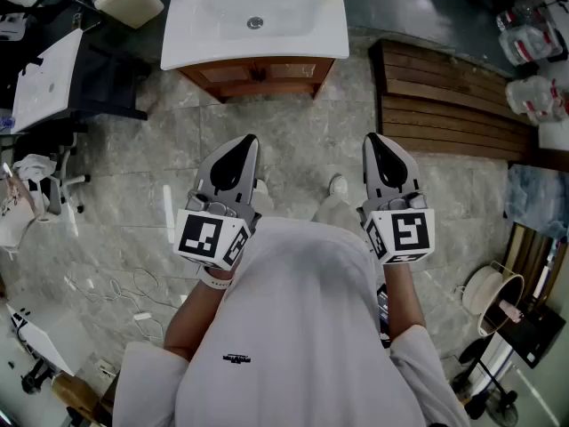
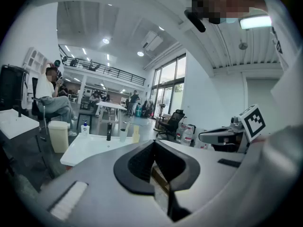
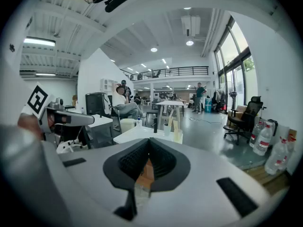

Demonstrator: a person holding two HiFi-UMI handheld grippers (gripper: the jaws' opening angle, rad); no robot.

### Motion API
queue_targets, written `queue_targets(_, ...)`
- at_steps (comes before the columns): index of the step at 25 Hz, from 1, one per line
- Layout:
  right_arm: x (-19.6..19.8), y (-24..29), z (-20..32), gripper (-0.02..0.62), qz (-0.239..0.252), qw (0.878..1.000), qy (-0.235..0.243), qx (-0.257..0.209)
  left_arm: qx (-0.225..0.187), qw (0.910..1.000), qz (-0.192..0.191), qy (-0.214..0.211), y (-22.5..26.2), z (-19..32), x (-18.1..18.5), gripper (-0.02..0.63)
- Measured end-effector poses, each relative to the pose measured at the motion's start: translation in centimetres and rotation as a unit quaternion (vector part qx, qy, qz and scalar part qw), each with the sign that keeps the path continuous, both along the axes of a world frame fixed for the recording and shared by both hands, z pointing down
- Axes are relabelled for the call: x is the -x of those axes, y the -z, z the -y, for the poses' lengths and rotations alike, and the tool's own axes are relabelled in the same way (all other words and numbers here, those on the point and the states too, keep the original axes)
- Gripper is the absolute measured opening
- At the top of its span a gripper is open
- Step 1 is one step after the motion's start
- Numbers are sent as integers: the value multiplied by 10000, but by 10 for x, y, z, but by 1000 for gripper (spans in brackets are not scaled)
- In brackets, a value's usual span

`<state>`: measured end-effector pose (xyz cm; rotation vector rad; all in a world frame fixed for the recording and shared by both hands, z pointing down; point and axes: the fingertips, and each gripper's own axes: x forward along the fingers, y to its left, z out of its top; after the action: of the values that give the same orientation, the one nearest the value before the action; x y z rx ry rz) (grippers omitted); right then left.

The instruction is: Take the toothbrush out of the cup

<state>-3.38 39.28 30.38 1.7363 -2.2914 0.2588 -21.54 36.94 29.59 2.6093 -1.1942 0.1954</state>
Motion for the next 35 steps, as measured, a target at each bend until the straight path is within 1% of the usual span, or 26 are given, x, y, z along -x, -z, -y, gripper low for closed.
queue_targets(5, -73, -4, -14, 6, -109, 9989, 466, -10, 95, 9995, 34, 300, -5, -18, -84, 5)
queue_targets(8, -118, 0, -13, 6, 127, 9989, 459, -16, 141, 9990, 57, 429, -3, -29, -126, 5)
queue_targets(11, -149, 4, -15, 6, 288, 9987, 422, -75, 216, 9984, 106, 503, -5, -37, -153, 5)
queue_targets(14, -166, 8, -14, 6, 336, 9982, 464, -183, 189, 9982, 156, 542, -5, -37, -170, 5)
queue_targets(18, -184, 5, -8, 6, 389, 9977, 546, -122, 68, 9978, 281, 589, 0, -30, -187, 5)
queue_targets(20, -189, 2, 3, 6, 419, 9974, 575, -67, -4, 9975, 314, 640, 2, -21, -193, 5)
queue_targets(25, -194, 0, 39, 6, 473, 9967, 656, -76, -10, 9970, 360, 691, -1, 10, -199, 5)
queue_targets(30, -179, -4, 107, 6, 434, 9967, 691, -55, -9, 9972, 298, 692, -4, 79, -186, 5)
queue_targets(35, -170, -14, 201, 6, 565, 9968, 529, 208, -39, 9981, 109, 608, -12, 179, -176, 5)
